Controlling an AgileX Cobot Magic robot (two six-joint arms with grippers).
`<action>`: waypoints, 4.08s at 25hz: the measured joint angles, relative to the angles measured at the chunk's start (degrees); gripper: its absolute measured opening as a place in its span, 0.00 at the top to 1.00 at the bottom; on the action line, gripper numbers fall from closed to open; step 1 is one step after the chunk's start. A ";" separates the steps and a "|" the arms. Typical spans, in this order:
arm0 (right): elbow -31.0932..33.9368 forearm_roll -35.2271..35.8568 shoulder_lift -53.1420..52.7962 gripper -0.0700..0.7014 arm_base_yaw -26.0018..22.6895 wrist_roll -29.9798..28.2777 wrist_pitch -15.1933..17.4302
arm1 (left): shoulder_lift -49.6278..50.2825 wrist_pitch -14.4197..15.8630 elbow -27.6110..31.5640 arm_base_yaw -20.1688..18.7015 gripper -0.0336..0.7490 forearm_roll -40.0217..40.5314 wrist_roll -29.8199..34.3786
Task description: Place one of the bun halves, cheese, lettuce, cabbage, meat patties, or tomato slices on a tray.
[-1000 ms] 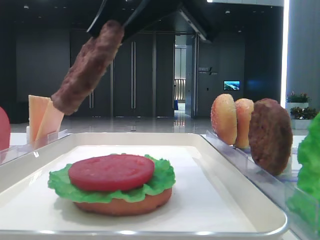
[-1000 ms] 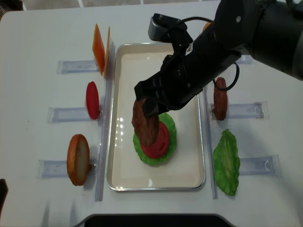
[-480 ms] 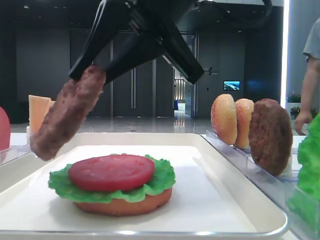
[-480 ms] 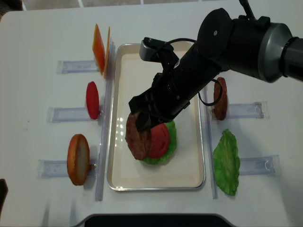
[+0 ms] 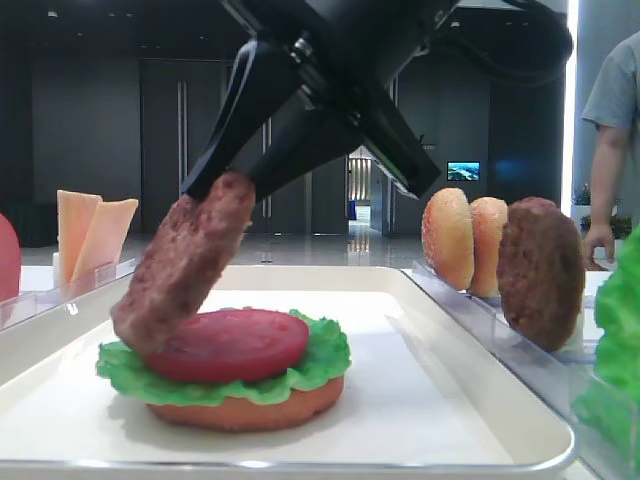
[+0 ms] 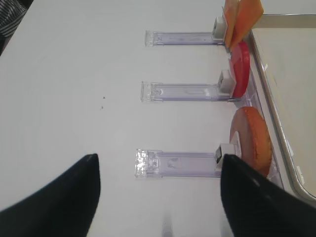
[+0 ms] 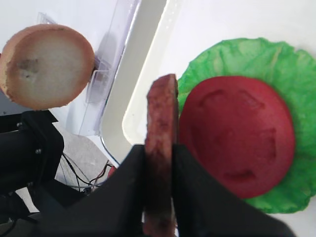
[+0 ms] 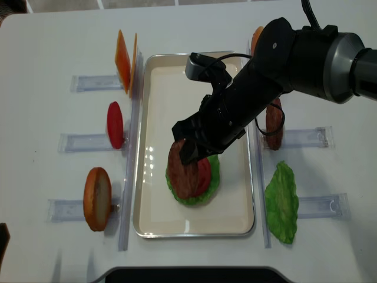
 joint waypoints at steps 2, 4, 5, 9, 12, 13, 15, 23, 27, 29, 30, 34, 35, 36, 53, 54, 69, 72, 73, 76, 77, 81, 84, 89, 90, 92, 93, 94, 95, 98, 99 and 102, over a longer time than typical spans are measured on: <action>0.00 0.00 0.11 0.75 -0.04 -0.45 -0.20 | 0.00 0.00 0.00 0.00 0.22 0.00 0.00; 0.00 0.05 0.18 0.75 -0.04 -0.88 -0.34 | 0.00 0.00 0.00 0.00 0.22 0.00 0.00; 0.00 0.05 0.23 0.75 -0.04 -0.96 -0.41 | 0.00 0.00 0.00 0.00 0.22 0.00 0.00; 0.00 0.10 0.40 0.75 -0.04 -1.22 -0.46 | 0.00 0.00 0.00 0.00 0.22 0.00 0.00; 0.00 0.10 0.40 0.75 -0.04 -1.26 -0.52 | 0.00 0.00 0.00 0.00 0.22 0.00 0.00; 0.00 0.10 0.40 0.75 -0.04 -1.26 -0.52 | 0.00 0.00 0.00 0.00 0.22 0.00 0.00; 0.00 0.10 0.40 0.75 -0.04 -1.26 -0.52 | 0.00 0.00 0.00 0.00 0.22 0.00 0.00; 0.00 -2.08 0.40 0.75 -0.04 -0.77 -0.94 | 0.00 0.00 0.00 0.00 0.22 0.00 0.00; 0.00 -5.39 0.40 0.74 -0.04 1.48 -0.64 | 0.00 0.00 0.00 0.00 0.22 0.00 0.00; 0.00 -7.20 0.40 0.69 -0.04 2.48 -1.27 | 0.00 0.00 0.00 0.00 0.22 0.00 0.00; 0.00 -7.80 0.40 0.66 -0.04 2.77 -1.73 | 0.00 0.00 0.00 0.00 0.22 0.00 0.00; 0.00 -10.04 0.40 0.48 -0.04 4.20 -3.65 | 0.00 0.00 0.00 0.00 0.22 0.00 0.00; 0.00 -10.41 0.40 0.43 -0.04 4.33 -3.91 | 0.00 0.00 0.00 0.00 0.22 0.00 0.00; 0.00 -10.81 0.40 0.38 -0.04 4.39 -4.16 | 0.00 0.00 0.00 0.00 0.22 0.00 0.00; -0.62 -29.66 -9.02 0.16 -3.69 17.04 0.59 | 0.00 0.00 0.00 0.00 0.22 0.00 0.00; -0.62 -31.45 -9.96 0.16 -4.44 18.48 1.64 | 0.00 0.00 0.00 0.00 0.22 0.00 0.00; -0.62 -41.85 -16.67 0.16 -22.99 23.61 13.97 | 0.00 0.00 0.00 0.00 0.22 0.00 0.00; -0.62 -42.39 -16.71 0.16 -26.41 23.65 16.40 | 0.00 0.00 0.00 0.00 0.22 0.00 0.00; -0.62 -42.69 -16.71 0.16 -27.61 23.73 17.31 | 0.00 0.00 0.00 0.00 0.22 0.00 0.00; -0.62 -44.26 -16.71 0.16 -30.80 24.25 19.83 | 0.00 0.00 0.00 0.00 0.22 0.00 0.00; -0.62 -45.27 -16.71 0.16 -31.87 24.73 20.75 | 0.00 0.00 0.00 0.00 0.22 0.00 0.00; -0.62 -49.21 -16.71 0.16 -35.58 27.59 22.21 | 0.00 0.00 0.00 0.00 0.22 0.00 0.00; -0.20 -50.97 -17.17 0.16 -37.38 28.41 22.21 | 0.00 0.00 0.00 0.00 0.22 0.00 0.00; 3.02 -50.90 -21.59 0.16 -37.78 28.86 22.22 | 0.00 0.00 0.00 0.00 0.22 0.00 0.00; 4.11 -50.64 -23.24 0.16 -37.78 28.86 22.22 | 0.00 0.00 0.00 0.00 0.22 0.00 0.00; 6.91 -50.51 -26.91 0.16 -37.78 28.91 22.22 | 0.00 0.00 0.00 0.00 0.22 0.00 0.00; 8.31 -50.50 -29.26 0.16 -37.78 28.91 22.22 | 0.00 0.00 0.00 0.00 0.22 0.00 0.00; 10.12 -50.45 -31.78 0.16 -37.78 28.91 22.22 | 0.00 0.00 0.00 0.00 0.22 0.00 0.00; 12.05 -50.33 -34.01 0.16 -37.78 28.97 22.16 | 0.00 0.00 0.00 0.00 0.22 0.00 0.00; 17.67 -49.39 -42.59 0.16 -37.78 28.97 20.76 | 0.00 0.00 0.00 0.00 0.22 0.00 0.00; 19.22 -49.23 -45.11 0.16 -37.78 28.97 20.14 | 0.00 0.00 0.00 0.00 0.22 0.00 0.00; 24.14 -49.07 -53.75 0.16 -37.78 28.97 18.47 | 0.00 0.00 0.00 0.00 0.22 0.00 0.00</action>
